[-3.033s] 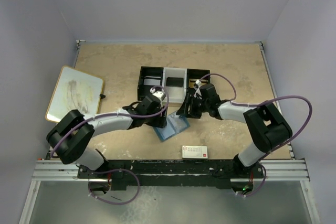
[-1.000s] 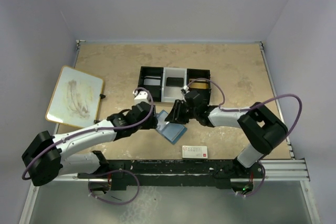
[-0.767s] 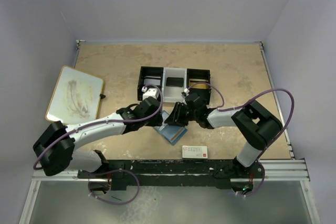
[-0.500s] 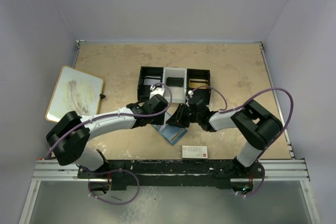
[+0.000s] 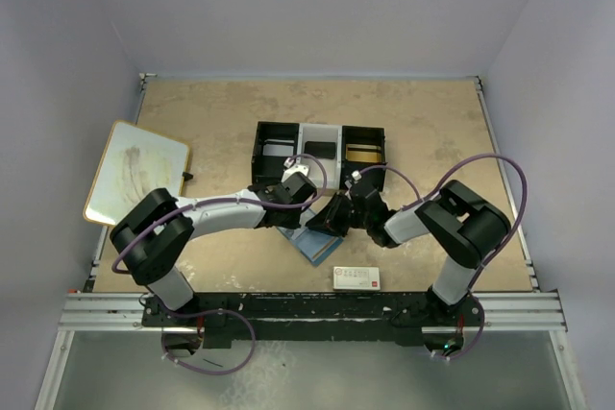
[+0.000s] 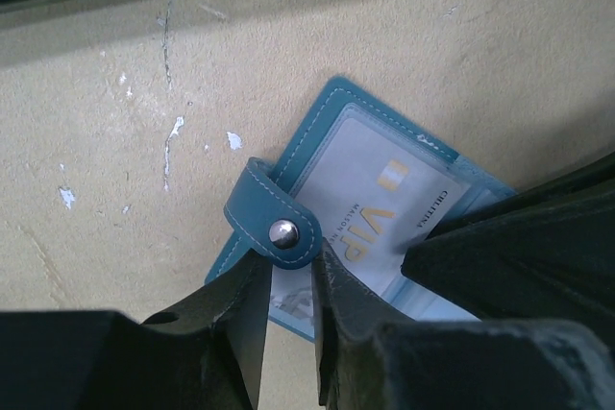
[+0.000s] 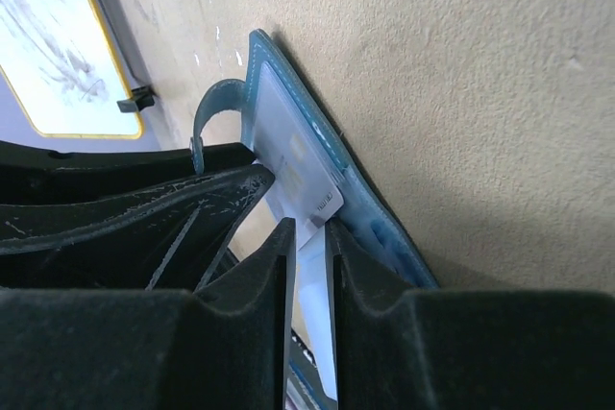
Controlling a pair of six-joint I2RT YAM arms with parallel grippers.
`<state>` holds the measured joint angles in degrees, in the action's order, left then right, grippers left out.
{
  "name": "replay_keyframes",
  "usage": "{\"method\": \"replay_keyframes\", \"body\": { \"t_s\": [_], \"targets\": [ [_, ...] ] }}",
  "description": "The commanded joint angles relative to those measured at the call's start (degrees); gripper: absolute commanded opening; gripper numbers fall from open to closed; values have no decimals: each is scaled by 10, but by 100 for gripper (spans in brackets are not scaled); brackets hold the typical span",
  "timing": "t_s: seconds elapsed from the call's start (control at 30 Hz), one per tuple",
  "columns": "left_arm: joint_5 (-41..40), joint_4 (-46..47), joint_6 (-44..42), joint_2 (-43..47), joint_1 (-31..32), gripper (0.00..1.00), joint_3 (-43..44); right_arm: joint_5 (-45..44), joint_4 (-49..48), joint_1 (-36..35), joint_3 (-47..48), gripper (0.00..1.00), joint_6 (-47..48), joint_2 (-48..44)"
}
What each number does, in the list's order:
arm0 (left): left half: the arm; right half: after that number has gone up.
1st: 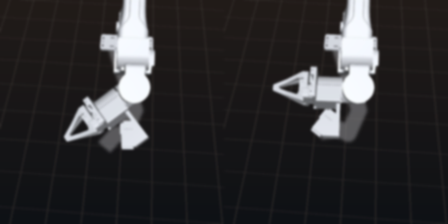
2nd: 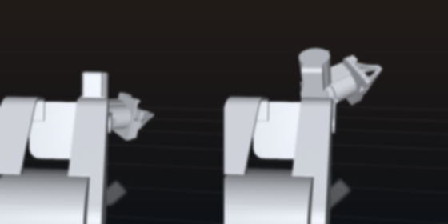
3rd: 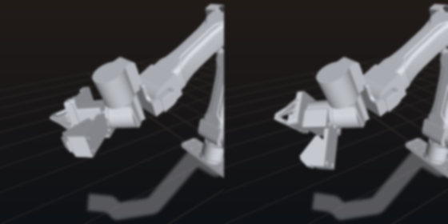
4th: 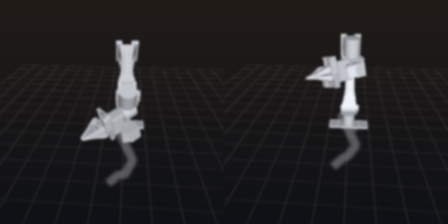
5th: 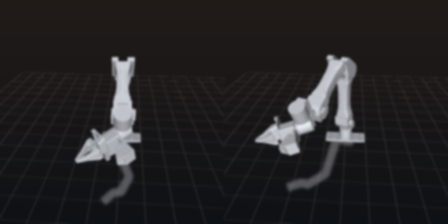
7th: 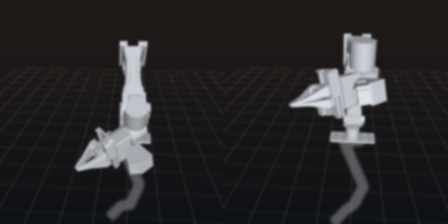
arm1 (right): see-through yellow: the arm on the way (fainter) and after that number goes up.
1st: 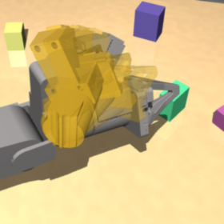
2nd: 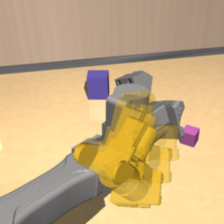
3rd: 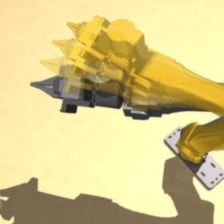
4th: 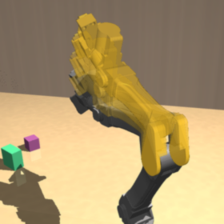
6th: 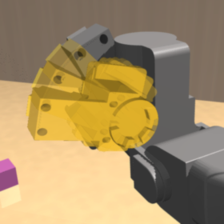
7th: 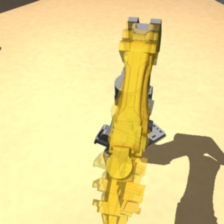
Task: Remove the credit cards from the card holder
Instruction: Remove the credit card from the card holder.
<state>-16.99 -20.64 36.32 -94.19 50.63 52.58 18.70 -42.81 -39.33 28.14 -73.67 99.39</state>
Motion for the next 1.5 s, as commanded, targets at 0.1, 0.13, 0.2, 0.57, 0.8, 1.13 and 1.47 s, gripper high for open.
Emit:
{"method": "replay_keyframes", "body": {
  "t_s": [0.1, 0.13, 0.2, 0.57, 0.8, 1.13, 1.47],
  "targets": [
    [-12, -12, -6, 2, -4, 18, -17, -20, -20, 4, -12, 24, -11, 32],
    [-12, -14, -8, 3, -5, 17, -17, -21, -22, 4, -12, 25, -15, 31],
    [-10, -13, -10, 7, -5, 17, -17, -30, -13, 4, -12, 27, -26, 27],
    [17, 4, -5, 15, -5, 17, -6, -100, -50, 1, -41, 25, -69, 9],
    [33, 11, 0, 27, -5, 16, -14, -128, -30, -23, -18, 25, -72, 7],
    [30, 16, 9, 47, -5, 15, -35, -115, -21, -31, 16, 10, -36, 27],
    [-19, 1, 5, 76, -7, 18, -25, -142, 50, -32, 38, 0, 45, -35]
  ]
}}
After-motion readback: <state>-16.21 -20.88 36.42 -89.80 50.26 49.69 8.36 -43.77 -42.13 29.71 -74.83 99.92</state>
